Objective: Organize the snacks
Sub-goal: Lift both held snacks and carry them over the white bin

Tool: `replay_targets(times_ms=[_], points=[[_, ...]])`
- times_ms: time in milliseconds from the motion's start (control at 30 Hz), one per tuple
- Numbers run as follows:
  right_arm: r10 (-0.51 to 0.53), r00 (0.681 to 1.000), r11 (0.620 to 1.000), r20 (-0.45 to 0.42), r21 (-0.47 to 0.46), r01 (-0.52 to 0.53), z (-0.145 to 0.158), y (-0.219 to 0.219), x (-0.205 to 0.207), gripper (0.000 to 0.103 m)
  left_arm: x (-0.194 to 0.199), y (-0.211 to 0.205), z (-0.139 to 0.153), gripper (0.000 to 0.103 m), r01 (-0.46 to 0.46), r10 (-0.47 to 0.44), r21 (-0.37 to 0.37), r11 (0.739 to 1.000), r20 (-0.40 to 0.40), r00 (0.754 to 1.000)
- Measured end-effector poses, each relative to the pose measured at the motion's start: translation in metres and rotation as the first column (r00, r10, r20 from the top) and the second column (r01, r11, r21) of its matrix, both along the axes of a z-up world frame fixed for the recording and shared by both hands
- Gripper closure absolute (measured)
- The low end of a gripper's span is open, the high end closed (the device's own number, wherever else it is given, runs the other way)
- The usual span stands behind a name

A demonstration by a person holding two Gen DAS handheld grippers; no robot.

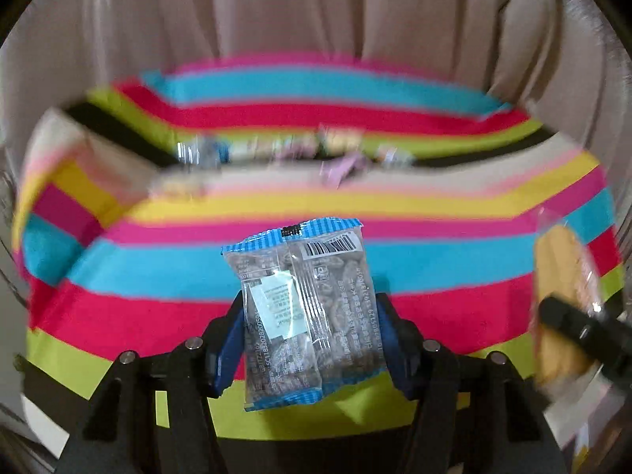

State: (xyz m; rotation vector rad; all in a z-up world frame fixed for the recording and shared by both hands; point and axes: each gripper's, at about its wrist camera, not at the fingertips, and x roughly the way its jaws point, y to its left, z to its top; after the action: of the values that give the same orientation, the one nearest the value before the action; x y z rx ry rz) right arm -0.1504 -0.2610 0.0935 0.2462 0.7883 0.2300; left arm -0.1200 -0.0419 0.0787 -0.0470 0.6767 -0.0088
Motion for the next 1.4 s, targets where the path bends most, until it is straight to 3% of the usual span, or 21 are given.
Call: replay_targets(times_ms=[133, 267, 400, 767, 1000, 1267, 1400], points=[[0.002, 0.983, 0.999, 0.186, -0.034, 0.005, 0.055, 0.009, -0.046, 0.046, -0.033, -0.010, 0.059, 0.042, 0.031, -0.033, 0.017, 0.999, 0.150, 0.988], [-0.007, 0.916, 0.992, 0.402, -0.112, 0.056, 0.117, 0.018, -0.101, 0.046, -0.069, -0.017, 0.101, 0.042, 0.048, -0.051, 0.020, 0.999, 0.271, 0.961], [-0.016, 0.859, 0.985, 0.512, -0.142, 0.103, 0.156, 0.022, -0.144, 0.046, -0.108, -0.020, 0.130, 0.042, 0.072, -0.073, 0.014, 0.997, 0.357, 0.931], [0.012, 0.780, 0.969, 0.626, -0.200, 0.145, 0.199, 0.016, -0.230, 0.046, -0.198, -0.038, 0.182, 0.042, 0.125, -0.126, 0.037, 0.991, 0.520, 0.845], [-0.008, 0.747, 0.966, 0.665, -0.187, 0.177, 0.209, 0.001, -0.254, 0.045, -0.221, -0.047, 0.189, 0.042, 0.138, -0.152, 0.068, 0.988, 0.556, 0.817], [-0.052, 0.750, 0.960, 0.660, -0.173, 0.219, 0.206, -0.025, -0.264, 0.045, -0.235, -0.070, 0.194, 0.041, 0.171, -0.207, 0.116, 0.978, 0.565, 0.799], [-0.093, 0.768, 0.949, 0.633, -0.177, 0.260, 0.198, -0.048, -0.269, 0.045, -0.241, -0.092, 0.194, 0.041, 0.221, -0.270, 0.156, 0.963, 0.558, 0.785]])
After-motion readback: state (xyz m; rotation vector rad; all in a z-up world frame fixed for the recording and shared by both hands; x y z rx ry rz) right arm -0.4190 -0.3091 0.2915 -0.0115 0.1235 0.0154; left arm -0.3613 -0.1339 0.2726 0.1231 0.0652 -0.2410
